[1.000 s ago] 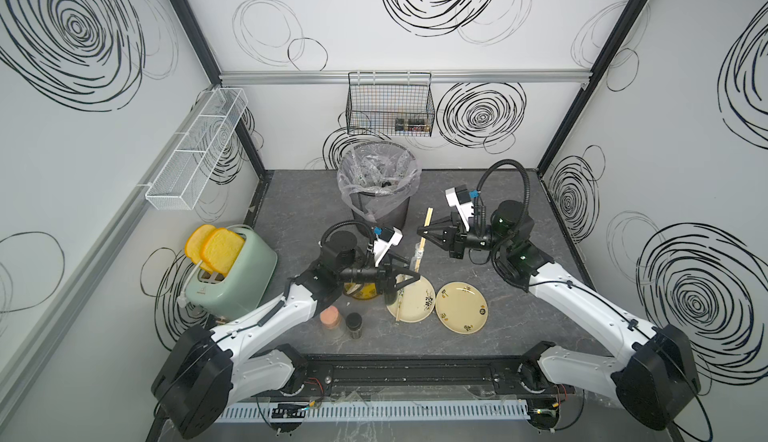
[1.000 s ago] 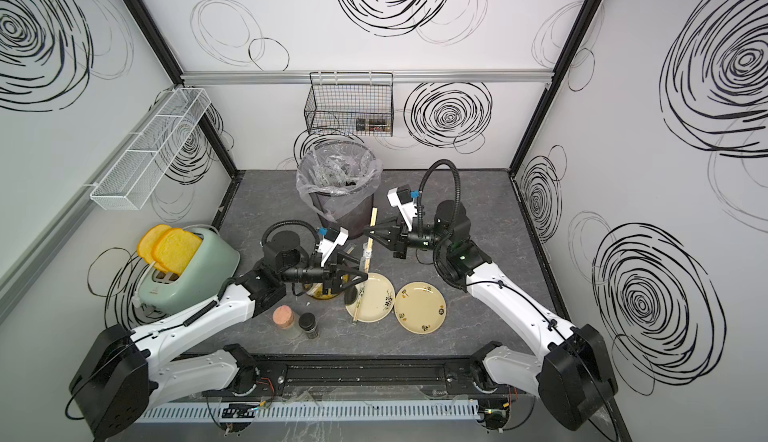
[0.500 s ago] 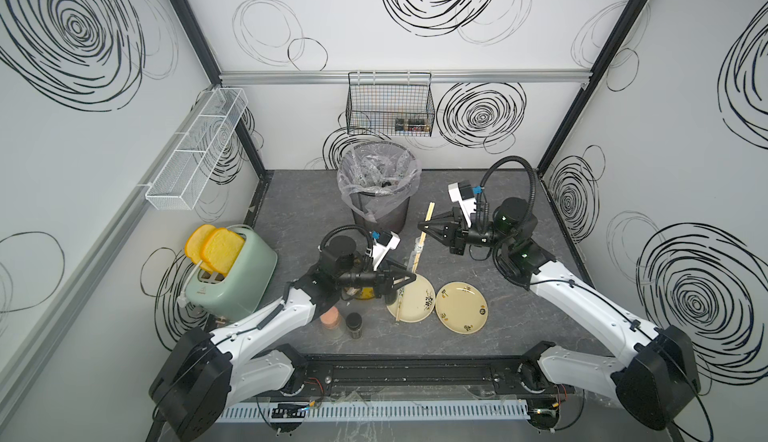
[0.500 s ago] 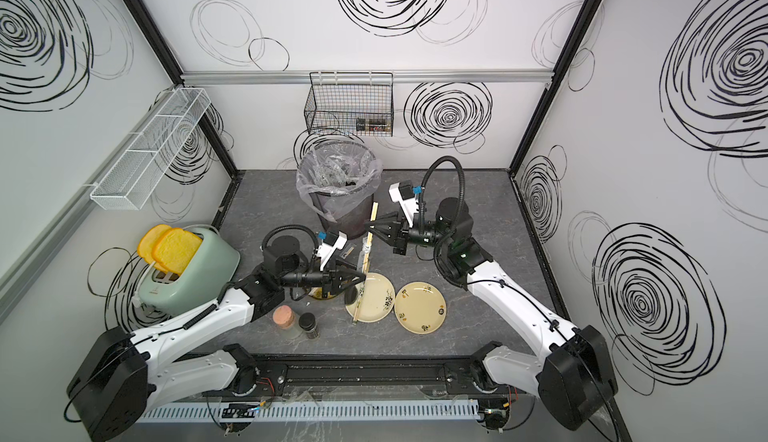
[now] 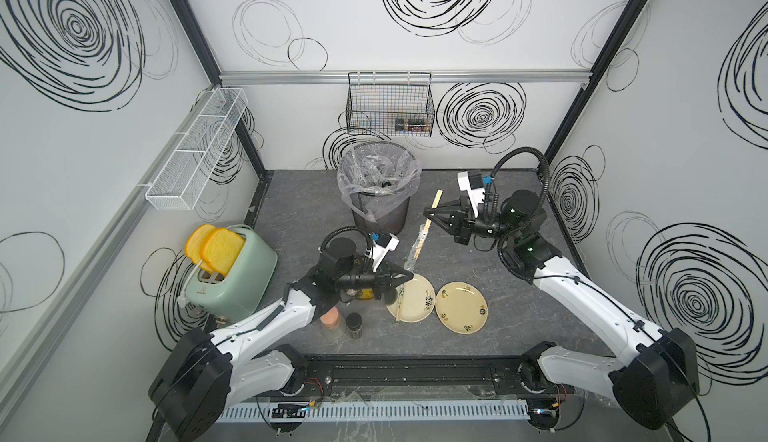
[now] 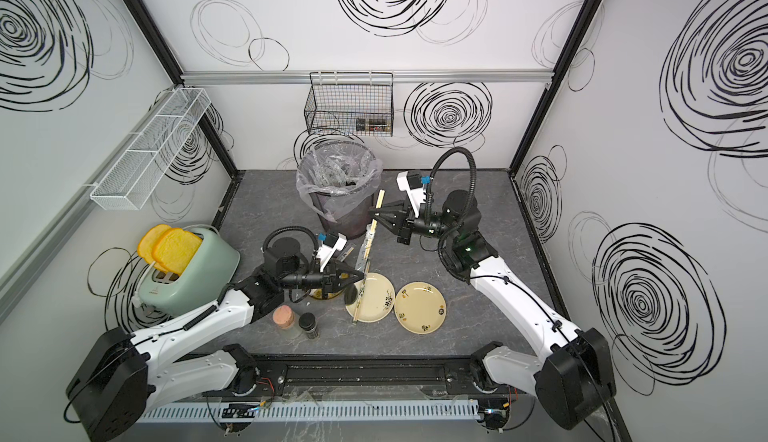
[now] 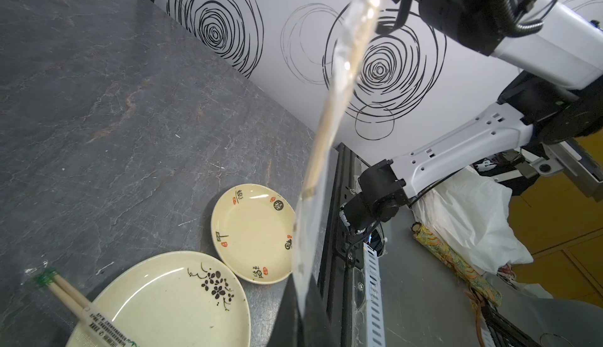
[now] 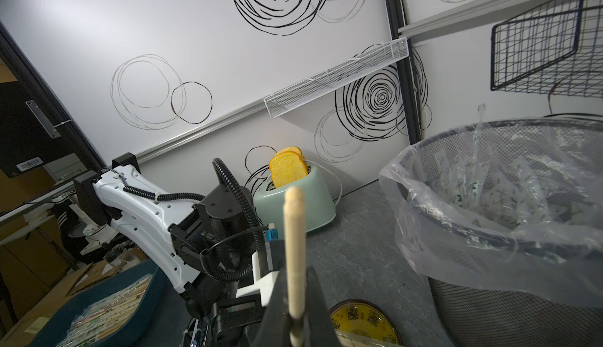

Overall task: Remove the packaging of disposable chopsticks
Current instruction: Remove the packet bag from the disposable chopsticks.

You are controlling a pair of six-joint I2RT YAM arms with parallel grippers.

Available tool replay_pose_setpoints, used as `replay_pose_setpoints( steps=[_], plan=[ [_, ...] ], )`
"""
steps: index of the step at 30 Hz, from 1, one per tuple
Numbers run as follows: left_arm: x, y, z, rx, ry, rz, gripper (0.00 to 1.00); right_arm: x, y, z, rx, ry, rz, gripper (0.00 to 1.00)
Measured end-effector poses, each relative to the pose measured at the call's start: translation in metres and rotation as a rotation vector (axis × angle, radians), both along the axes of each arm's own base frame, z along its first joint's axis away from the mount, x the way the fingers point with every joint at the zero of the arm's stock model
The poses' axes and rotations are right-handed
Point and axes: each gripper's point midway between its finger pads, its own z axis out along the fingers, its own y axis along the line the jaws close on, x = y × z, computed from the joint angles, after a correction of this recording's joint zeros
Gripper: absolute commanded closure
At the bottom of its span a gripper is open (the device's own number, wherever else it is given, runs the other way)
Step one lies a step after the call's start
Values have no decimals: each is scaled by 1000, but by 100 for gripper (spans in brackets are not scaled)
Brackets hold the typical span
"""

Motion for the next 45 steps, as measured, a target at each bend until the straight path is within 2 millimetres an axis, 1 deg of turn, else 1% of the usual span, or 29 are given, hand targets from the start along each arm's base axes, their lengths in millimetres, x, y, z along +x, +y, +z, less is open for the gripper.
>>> replay_pose_setpoints(
  steps=[3, 4, 5, 6, 7, 12, 13, 15, 18, 19, 21, 23, 26, 31, 36, 39, 40, 41, 45],
  plan=[
    [-1, 2, -5, 7, 8, 4, 100, 8, -9, 9, 13, -16, -33, 100],
    [-2, 2, -7, 10, 12, 5, 93, 11, -12, 12, 16, -21, -41, 100],
    [-2, 2, -8, 13, 17, 6, 84, 12, -13, 13, 19, -23, -47, 100],
    [-2, 3, -9, 13, 20, 8, 62, 13, -15, 15, 21, -27, -52, 100],
    [-2, 3, -9, 13, 26, 10, 47, 14, -16, 15, 23, -29, -56, 100],
    [2, 4, -3, 9, 19, 19, 29, 14, -17, 17, 34, -23, -53, 100],
    [6, 5, 2, 5, 13, 25, 27, 14, -17, 17, 36, -21, -52, 100],
    [16, 6, 17, -10, -9, 41, 27, 14, -17, 15, 37, -16, -50, 100],
    [34, 6, 41, -36, -55, 60, 28, 13, -15, 10, 34, -1, -45, 100],
    [39, 5, 48, -42, -70, 64, 30, 13, -15, 9, 34, 3, -45, 100],
    [46, 3, 58, -49, -91, 63, 35, 13, -15, 9, 35, 7, -44, 100],
    [48, 0, 61, -52, -98, 51, 38, 12, -15, 9, 35, 7, -44, 100],
    [47, -3, 58, -48, -89, 34, 43, 12, -16, 10, 36, 4, -44, 100],
    [45, -8, 51, -40, -73, 13, 64, 11, -16, 11, 37, 3, -44, 100],
    [45, -10, 47, -36, -65, 5, 78, 11, -16, 11, 37, 3, -44, 100],
    [44, -11, 43, -32, -54, 8, 93, 11, -16, 11, 37, 2, -44, 100],
    [44, -10, 41, -29, -49, 12, 95, 11, -16, 11, 37, 2, -44, 100],
    [43, -10, 38, -26, -45, 14, 100, 11, -16, 11, 37, 2, -44, 100],
    [41, -7, 20, -7, -6, 25, 100, 11, -16, 11, 36, -2, -44, 100]
  ],
)
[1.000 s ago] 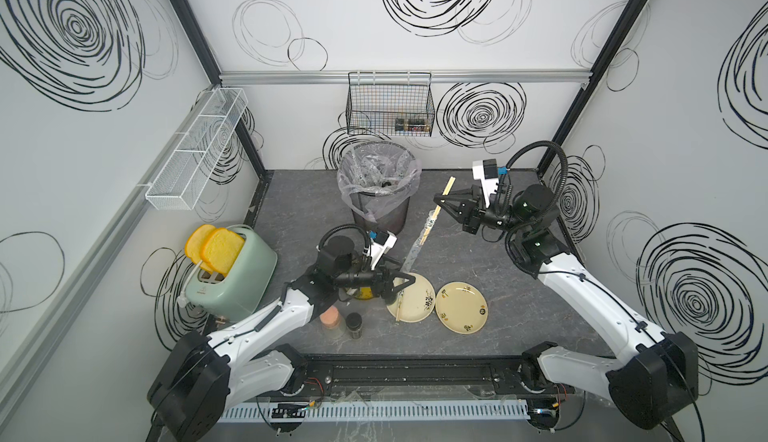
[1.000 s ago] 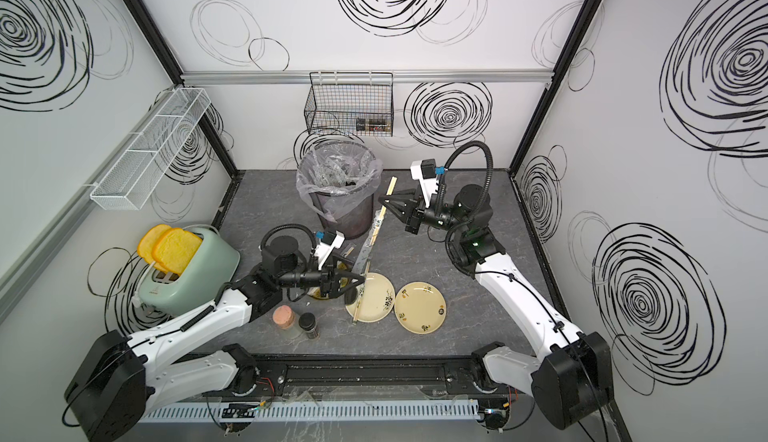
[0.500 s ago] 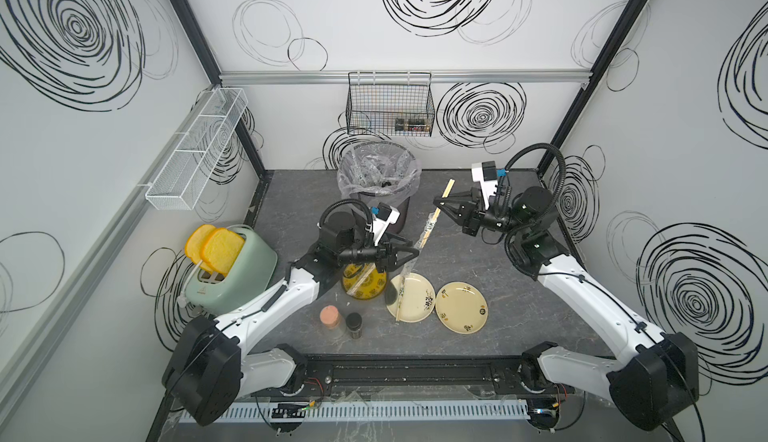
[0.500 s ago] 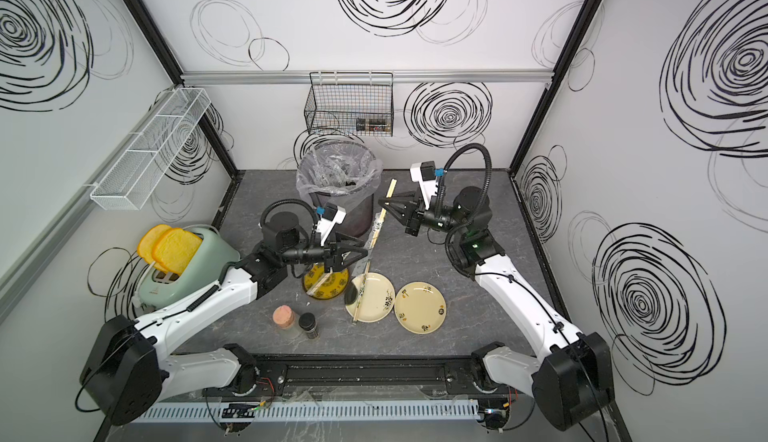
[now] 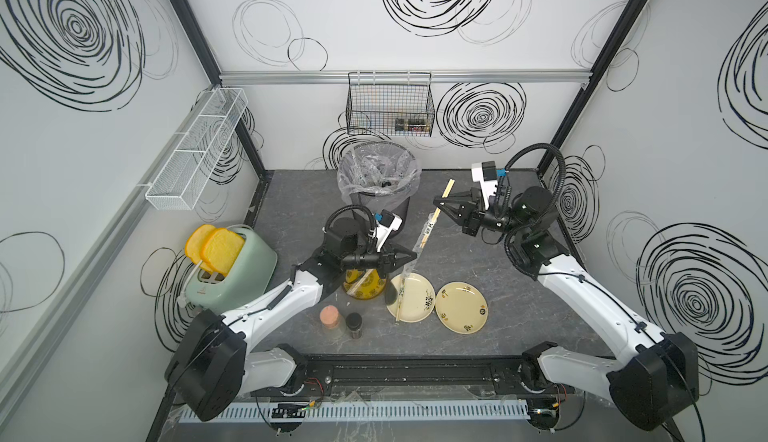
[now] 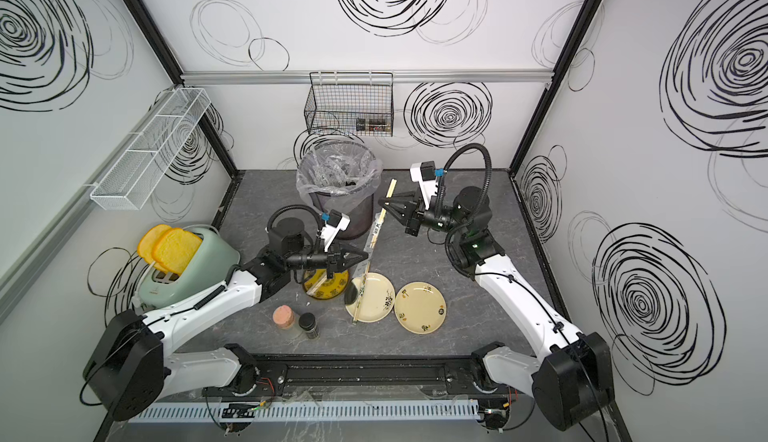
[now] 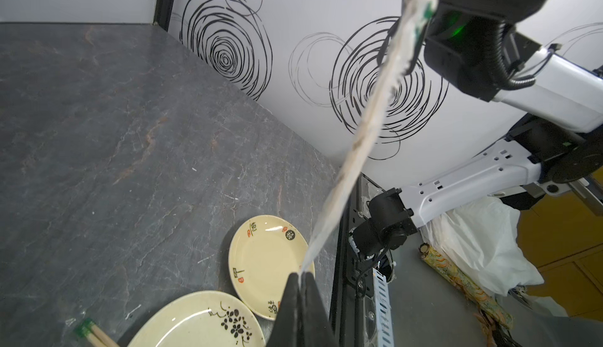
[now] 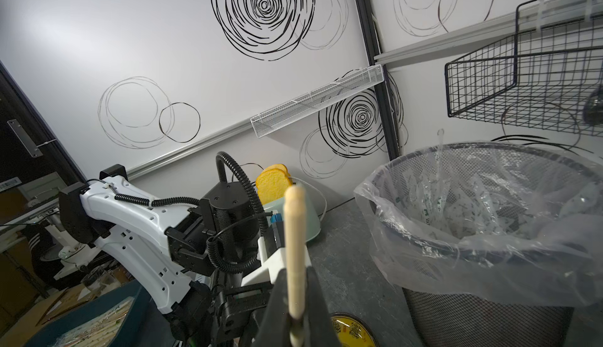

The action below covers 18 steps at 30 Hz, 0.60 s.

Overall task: Remove the packaging of disposable chopsticks
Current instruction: Remove the packet bag from the disposable chopsticks.

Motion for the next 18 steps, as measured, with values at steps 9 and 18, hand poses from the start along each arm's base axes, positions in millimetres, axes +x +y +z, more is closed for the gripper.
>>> replay_pose_setpoints(
  steps=[9, 18],
  plan=[
    [-10, 7, -20, 18, 48, 14, 29, 2, -2, 1, -3, -11, -7, 100],
    [2, 6, 19, -19, -31, 23, 28, 1, -2, 1, -1, -10, -5, 100]
  ],
)
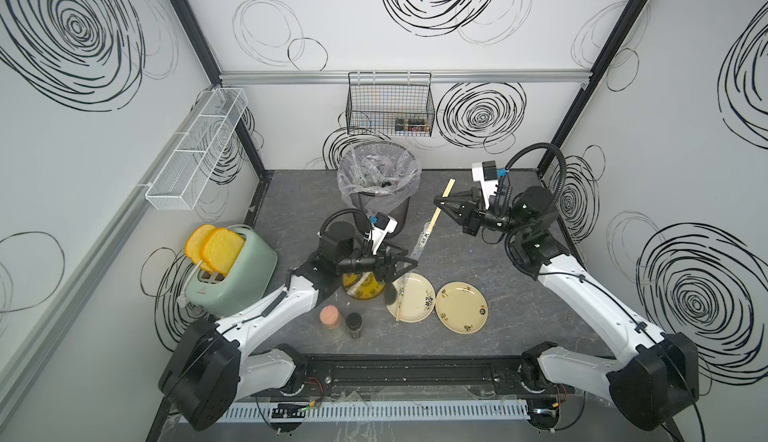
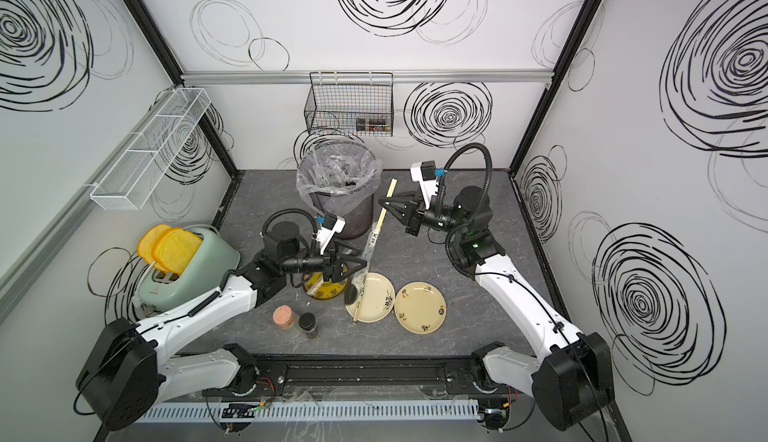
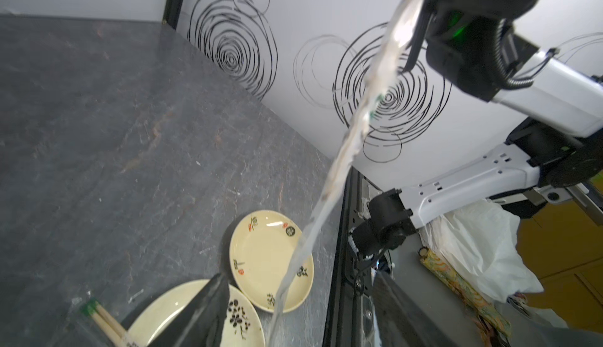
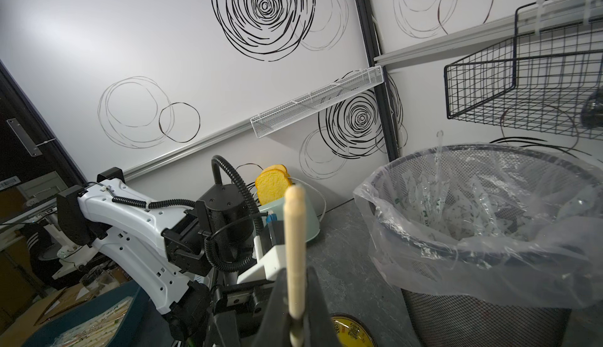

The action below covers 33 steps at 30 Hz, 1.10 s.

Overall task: Remove the packaging of disposable chopsticks
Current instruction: Remove the packet bag from the disposable chopsticks.

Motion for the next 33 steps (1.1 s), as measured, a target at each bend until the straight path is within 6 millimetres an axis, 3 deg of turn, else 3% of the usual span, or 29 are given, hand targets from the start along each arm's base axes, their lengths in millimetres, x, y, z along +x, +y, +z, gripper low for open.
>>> replay_pose_setpoints(
  steps=[5, 7, 12, 17, 23, 28, 33],
  plan=[
    [9, -11, 26, -16, -72, -20, 40, -1, 0, 0, 2, 6, 4, 100],
    [9, -15, 24, -11, -71, -30, 45, -1, 0, 0, 2, 7, 5, 100],
    [9, -20, 10, 11, -39, -45, 70, -1, 0, 0, 3, 10, 5, 100],
    [9, -23, 7, 11, -32, -52, 89, -1, 0, 0, 3, 10, 5, 100],
    [6, -22, -3, 14, -19, -53, 100, -1, 0, 0, 3, 10, 5, 100],
    [-2, -16, -24, 40, 26, -49, 100, 0, 0, 0, 3, 10, 4, 100],
    [-7, -12, -31, 49, 37, -42, 100, 0, 0, 0, 2, 9, 4, 100]
  ],
)
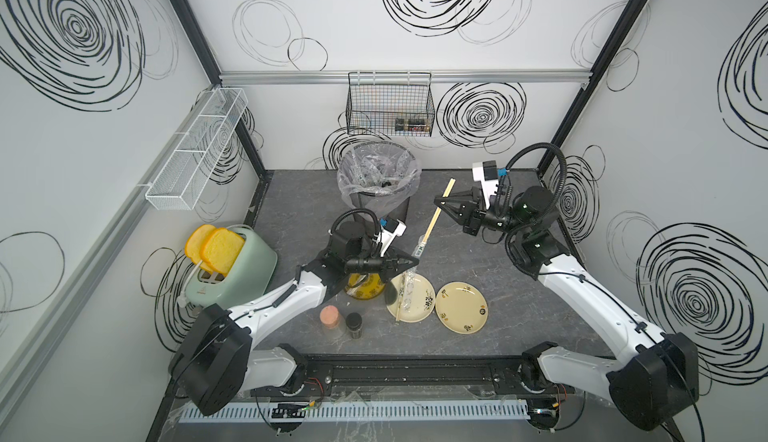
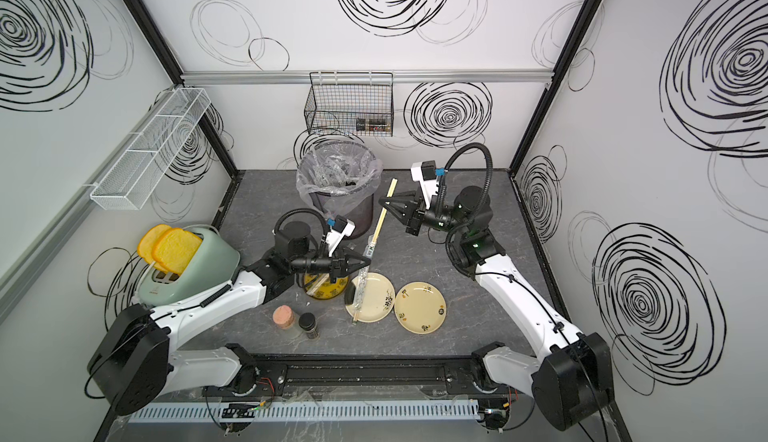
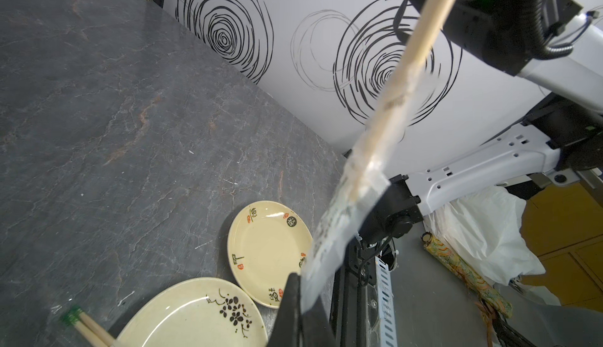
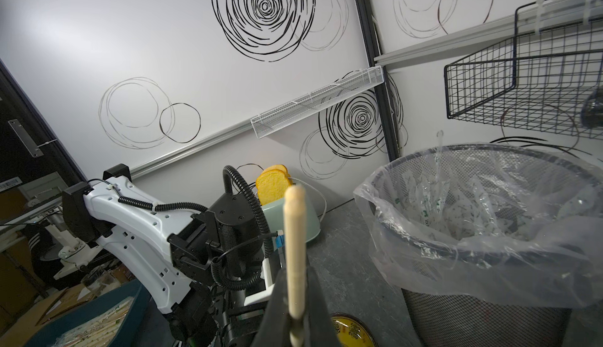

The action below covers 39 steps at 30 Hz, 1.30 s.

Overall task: Remove the packaging of disposable chopsticks
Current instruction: Remove the packet bag from the disposable chopsticks, then place the packet bag in the trash bin.

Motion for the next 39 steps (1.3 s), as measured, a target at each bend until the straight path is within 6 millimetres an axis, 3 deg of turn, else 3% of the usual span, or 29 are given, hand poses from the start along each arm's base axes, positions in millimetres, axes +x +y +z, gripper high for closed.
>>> replay_pose_setpoints(
  steps=[19, 21, 24, 27, 30, 33, 36, 39],
  plan=[
    [-5, 25, -13, 31, 5, 97, 100, 25, -25, -1, 2, 2, -114, 100],
    [-4, 27, -8, 24, -8, 109, 100, 28, -29, -7, 4, 19, -135, 100],
    [1, 33, 1, 22, -18, 133, 100, 31, -36, -30, 0, 71, -182, 100],
    [17, 41, 24, 20, -49, 179, 100, 36, -41, -75, -22, 170, -231, 100],
    [40, 48, 65, 4, -124, 240, 100, 37, -44, -129, -56, 300, -259, 100],
    [63, 52, 108, -9, -207, 286, 100, 33, -48, -171, -68, 404, -274, 100],
    [90, 55, 146, -7, -269, 335, 100, 27, -51, -190, -56, 452, -277, 100],
    [122, 64, 178, -1, -329, 410, 100, 25, -51, -186, -12, 461, -250, 100]
  ],
)
